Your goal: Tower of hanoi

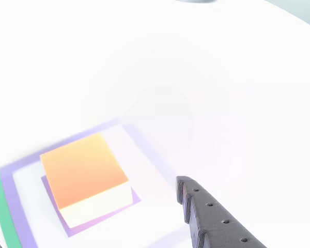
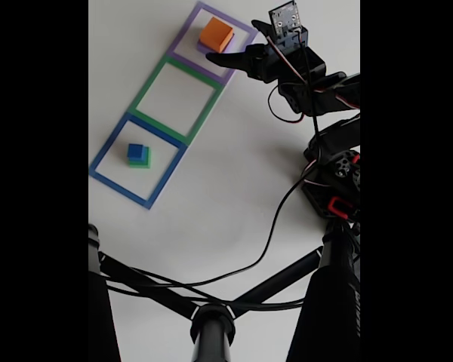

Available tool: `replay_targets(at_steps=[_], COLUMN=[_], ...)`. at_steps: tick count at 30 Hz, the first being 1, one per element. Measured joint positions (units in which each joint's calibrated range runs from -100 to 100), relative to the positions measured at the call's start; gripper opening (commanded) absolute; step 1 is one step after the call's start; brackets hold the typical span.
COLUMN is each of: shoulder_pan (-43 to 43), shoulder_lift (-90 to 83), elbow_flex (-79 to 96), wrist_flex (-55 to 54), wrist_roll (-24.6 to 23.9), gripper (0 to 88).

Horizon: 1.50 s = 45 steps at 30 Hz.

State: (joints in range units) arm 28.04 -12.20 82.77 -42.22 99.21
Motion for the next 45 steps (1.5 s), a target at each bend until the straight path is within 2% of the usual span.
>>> replay_targets(at_steps=[26,45], shoulder_pan=[-2.5,-3.7], shoulder_lift=[18.3,24.1], elbow_flex=[-9.5,-14.4], wrist_flex=[-9.9,-11.2], wrist_roll=[0.0,0.0], gripper=[42.2,33.2])
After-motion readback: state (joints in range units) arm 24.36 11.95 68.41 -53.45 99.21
